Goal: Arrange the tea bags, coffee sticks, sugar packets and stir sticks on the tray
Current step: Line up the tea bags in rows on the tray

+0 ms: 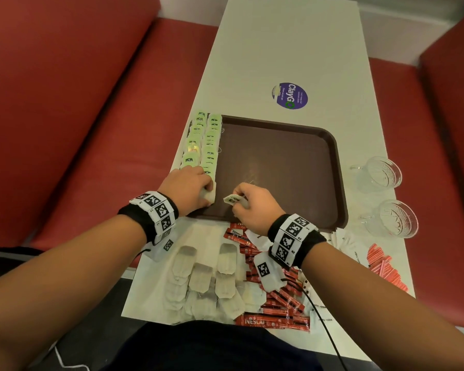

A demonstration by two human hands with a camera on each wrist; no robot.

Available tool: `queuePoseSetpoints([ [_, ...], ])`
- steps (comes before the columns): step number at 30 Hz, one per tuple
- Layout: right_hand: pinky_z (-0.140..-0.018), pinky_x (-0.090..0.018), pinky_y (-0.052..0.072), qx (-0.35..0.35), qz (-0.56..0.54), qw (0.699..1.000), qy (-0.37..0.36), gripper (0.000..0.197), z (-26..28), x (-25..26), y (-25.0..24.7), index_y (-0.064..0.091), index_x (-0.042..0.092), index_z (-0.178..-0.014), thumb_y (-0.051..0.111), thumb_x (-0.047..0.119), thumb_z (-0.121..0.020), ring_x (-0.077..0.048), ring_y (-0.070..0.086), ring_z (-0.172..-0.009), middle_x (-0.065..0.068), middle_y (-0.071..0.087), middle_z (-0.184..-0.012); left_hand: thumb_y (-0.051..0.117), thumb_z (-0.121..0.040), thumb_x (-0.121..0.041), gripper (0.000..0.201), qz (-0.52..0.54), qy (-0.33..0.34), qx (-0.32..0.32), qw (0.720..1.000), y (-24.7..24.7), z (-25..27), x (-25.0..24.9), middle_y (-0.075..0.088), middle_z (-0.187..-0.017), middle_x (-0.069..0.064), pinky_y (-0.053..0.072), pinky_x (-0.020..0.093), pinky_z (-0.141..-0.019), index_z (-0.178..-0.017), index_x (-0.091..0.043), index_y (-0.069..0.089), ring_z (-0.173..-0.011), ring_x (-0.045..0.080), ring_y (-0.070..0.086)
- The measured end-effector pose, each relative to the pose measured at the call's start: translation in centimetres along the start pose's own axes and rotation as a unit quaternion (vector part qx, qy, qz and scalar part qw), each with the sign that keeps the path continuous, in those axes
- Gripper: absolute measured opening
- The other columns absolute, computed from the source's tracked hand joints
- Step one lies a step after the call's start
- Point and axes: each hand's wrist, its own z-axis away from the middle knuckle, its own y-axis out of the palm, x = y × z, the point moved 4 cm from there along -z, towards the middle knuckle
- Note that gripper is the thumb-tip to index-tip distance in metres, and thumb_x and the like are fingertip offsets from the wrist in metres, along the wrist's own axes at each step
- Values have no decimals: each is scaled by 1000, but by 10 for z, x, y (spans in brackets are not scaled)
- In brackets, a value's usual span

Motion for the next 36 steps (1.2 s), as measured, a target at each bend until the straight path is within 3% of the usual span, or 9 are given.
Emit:
queuePoseSetpoints([
  [6, -73, -25, 44, -13, 29, 999, -22, 12, -6, 0, -1, 65, 17, -103, 58, 17, -93, -14, 56, -86, 3, 60, -97, 70, -81, -54, 38, 27, 11, -12, 1000, -4, -3, 5, 58, -112, -8, 45, 38, -90, -111, -32, 63, -108, 17, 54],
  [9, -77, -28, 49, -18, 26, 999, -37, 13, -10, 3, -2, 68, 16, -105, 60, 19, -94, -14, 58, -88, 2, 64, -97, 68, -80, -62, 40, 144, 55, -32, 987, -14, 4, -3, 57, -102, -14, 42, 26, -82, -106, -32, 65, -95, 6, 50],
  [13, -75, -33, 52, -30, 11, 998, -56, 10, -14, 7, 0, 70, 17, -98, 63, 23, -94, -16, 60, -82, 1, 66, -89, 67, -89, -47, 16, 205, 88, -58, 973, -24, 10, -15, 55, -85, -20, 34, 23, -72, -95, -32, 68, -81, -4, 46],
  [17, -69, -37, 49, -27, 27, 998, -49, 15, -17, 9, 2, 66, 13, -86, 65, 26, -93, -18, 56, -70, -2, 63, -76, 68, -91, -35, 4, 249, 67, -88, 962, -30, 11, -12, 61, -80, -13, 42, 26, -69, -91, -31, 68, -75, 7, 55],
  [21, -68, -30, 49, -35, 20, 998, -42, 16, -17, 8, 0, 69, 16, -94, 65, 32, -94, -16, 60, -74, 0, 67, -81, 65, -95, -24, 2, 304, 45, -107, 945, -31, 12, -5, 67, -80, -7, 50, 27, -70, -95, -24, 67, -74, 10, 61],
  [24, -78, -23, 50, 17, 58, 998, -15, 21, -15, -3, 3, 67, 21, -112, 65, 31, -94, -9, 62, -85, 8, 68, -96, 59, -98, -22, 7, 273, 2, -49, 961, -19, 8, 6, 67, -84, -7, 51, 32, -76, -99, -26, 65, -79, 13, 61],
  [28, -88, -30, 53, 94, 159, 983, 17, 28, -9, -17, 6, 66, 22, -117, 66, 32, -92, -10, 63, -94, 9, 68, -103, 57, -99, -25, 13, 199, -49, 32, 978, -2, 2, 16, 69, -98, -6, 51, 35, -86, -108, -24, 67, -94, 19, 63],
  [33, -89, -29, 52, 131, 210, 969, 25, 25, 0, -18, 4, 69, 20, -116, 65, 28, -93, -15, 63, -99, 5, 69, -109, 59, -97, -27, 15, 164, -97, -23, 981, -8, -3, 19, 67, -96, -5, 50, 33, -83, -109, -23, 68, -92, 19, 63],
  [36, -93, -32, 53, 131, 218, 967, 26, 22, 1, -17, 5, 71, 19, -114, 64, 25, -94, -16, 64, -100, 3, 69, -110, 65, -92, -36, 29, 133, -95, -43, 986, -10, -3, 16, 61, -104, -5, 49, 35, -85, -118, -26, 60, -96, 19, 60],
])
